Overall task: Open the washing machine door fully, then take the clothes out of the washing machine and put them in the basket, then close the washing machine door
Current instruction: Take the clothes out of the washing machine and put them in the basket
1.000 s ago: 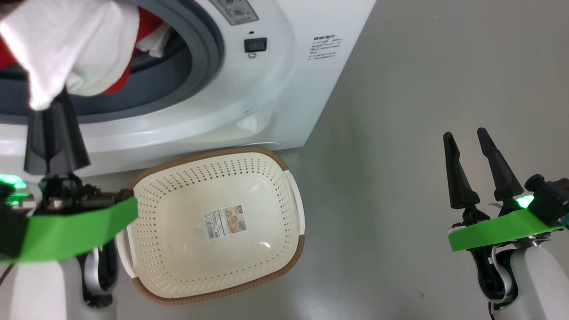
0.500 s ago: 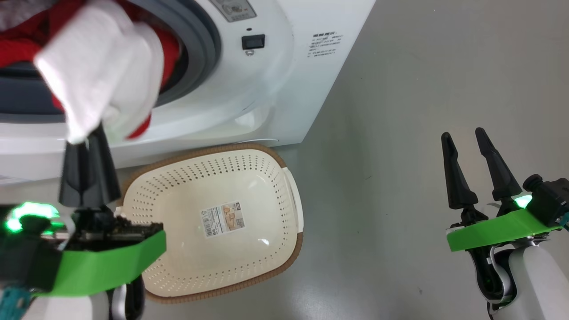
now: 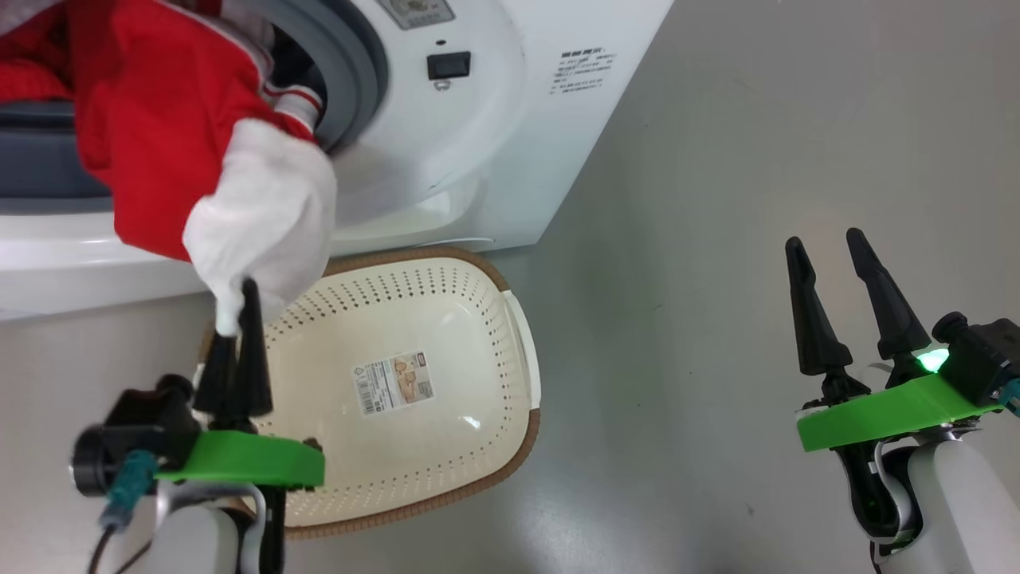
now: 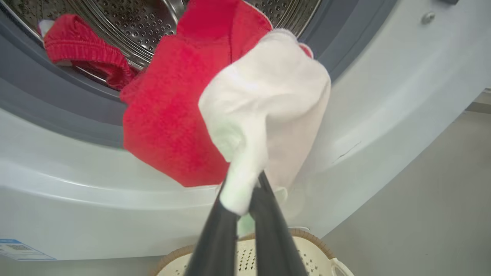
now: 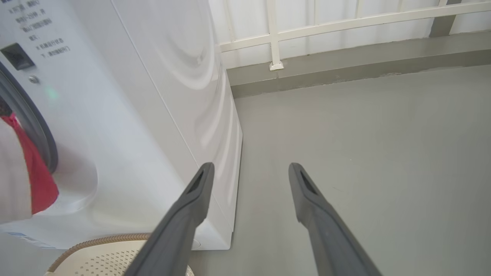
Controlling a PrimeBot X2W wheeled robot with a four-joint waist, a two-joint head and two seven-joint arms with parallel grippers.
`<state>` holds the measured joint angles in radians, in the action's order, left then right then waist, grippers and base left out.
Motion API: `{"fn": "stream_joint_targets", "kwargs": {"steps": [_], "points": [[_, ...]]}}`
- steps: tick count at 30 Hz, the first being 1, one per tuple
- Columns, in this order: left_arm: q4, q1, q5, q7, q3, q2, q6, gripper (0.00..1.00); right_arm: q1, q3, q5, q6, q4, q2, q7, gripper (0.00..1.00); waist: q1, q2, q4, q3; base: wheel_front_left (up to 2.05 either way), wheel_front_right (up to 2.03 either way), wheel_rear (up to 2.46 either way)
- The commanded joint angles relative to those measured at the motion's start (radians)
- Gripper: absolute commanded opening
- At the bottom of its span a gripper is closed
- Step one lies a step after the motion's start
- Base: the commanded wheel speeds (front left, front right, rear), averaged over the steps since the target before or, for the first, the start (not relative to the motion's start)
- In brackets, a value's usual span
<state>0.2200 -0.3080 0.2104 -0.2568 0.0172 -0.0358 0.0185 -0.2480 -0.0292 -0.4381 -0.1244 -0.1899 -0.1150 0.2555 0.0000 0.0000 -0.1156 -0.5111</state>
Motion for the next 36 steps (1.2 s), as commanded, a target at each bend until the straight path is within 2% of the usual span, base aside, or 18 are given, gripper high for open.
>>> {"fn": "stream_joint_targets", "kwargs": {"steps": [1,9,12,15,16,20,28,36], "points": [[0.025,-0.008,-0.009,-0.005,-0.023,-0.015,-0.008,0.03,0.006,-0.023,0.000,-0.006,0.024,-0.002,0.006,1.00,0.0000,0.0000,-0.002,-0.008,0.00,0.00,0.00],[0.211,-0.081,-0.050,-0.005,-0.023,-0.015,-0.033,0.18,-0.009,-0.024,-0.001,-0.006,0.028,0.003,0.006,1.00,0.0000,0.0000,-0.009,-0.039,0.00,0.00,0.00],[0.270,-0.112,-0.067,-0.005,-0.016,-0.014,-0.039,0.29,-0.014,-0.023,-0.003,-0.006,0.029,0.006,0.006,1.00,0.0000,0.0000,-0.013,-0.053,0.00,0.00,0.00],[0.316,-0.147,-0.074,-0.005,-0.016,-0.014,-0.045,0.48,-0.020,-0.022,-0.003,-0.006,0.030,0.008,0.006,1.00,0.0000,0.0000,-0.016,-0.067,0.00,0.00,0.00],[0.329,-0.159,-0.076,-0.005,-0.017,-0.014,-0.047,0.67,-0.022,-0.022,-0.004,-0.006,0.031,0.009,0.006,1.00,0.0000,0.0000,-0.016,-0.071,0.00,0.00,0.00],[0.373,-0.200,-0.085,-0.005,-0.022,-0.014,-0.052,1.00,-0.031,-0.020,-0.005,-0.006,0.031,0.011,0.006,1.00,0.0000,0.0000,-0.018,-0.085,0.00,0.00,0.00],[0.393,-0.225,-0.081,-0.005,-0.025,-0.014,-0.059,1.00,-0.038,-0.015,-0.004,-0.006,0.027,0.013,0.006,1.00,0.0000,0.0000,-0.018,-0.087,0.00,0.00,0.00],[0.351,-0.202,-0.055,-0.005,-0.025,-0.014,-0.053,1.00,-0.035,-0.013,-0.002,-0.006,0.027,0.008,0.006,1.00,0.0000,0.0000,-0.004,-0.076,0.00,0.00,0.00]]}}
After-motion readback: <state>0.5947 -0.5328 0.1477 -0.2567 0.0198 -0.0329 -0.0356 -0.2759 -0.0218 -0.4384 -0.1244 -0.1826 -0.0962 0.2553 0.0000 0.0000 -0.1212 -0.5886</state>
